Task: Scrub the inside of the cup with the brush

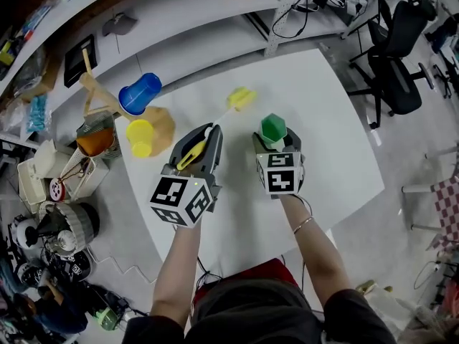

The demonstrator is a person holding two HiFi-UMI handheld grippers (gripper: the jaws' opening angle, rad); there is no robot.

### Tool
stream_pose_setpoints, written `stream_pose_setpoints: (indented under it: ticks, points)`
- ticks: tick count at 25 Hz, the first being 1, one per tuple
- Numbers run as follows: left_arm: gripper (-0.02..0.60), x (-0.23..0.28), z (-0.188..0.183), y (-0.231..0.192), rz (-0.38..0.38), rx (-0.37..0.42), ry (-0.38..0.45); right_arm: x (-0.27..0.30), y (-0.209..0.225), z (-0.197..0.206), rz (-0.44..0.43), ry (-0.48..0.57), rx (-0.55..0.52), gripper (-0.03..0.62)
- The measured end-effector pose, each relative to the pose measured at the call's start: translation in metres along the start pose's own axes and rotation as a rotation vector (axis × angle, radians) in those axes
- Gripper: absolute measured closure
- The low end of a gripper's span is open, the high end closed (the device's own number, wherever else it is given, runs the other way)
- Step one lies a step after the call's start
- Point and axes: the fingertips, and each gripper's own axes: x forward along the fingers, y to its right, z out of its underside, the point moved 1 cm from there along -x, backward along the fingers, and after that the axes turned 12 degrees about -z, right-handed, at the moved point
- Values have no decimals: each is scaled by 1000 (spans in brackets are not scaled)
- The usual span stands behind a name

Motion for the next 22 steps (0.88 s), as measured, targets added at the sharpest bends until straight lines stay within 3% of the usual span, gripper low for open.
stream_pose_setpoints:
  ticks: [11, 22]
  points:
    - [535, 0, -11, 86, 167, 40, 13, -104, 59, 4, 170, 82, 12, 286]
    - [536, -20, 8, 234, 401, 99, -2, -253, 131, 73, 400, 105, 112, 286]
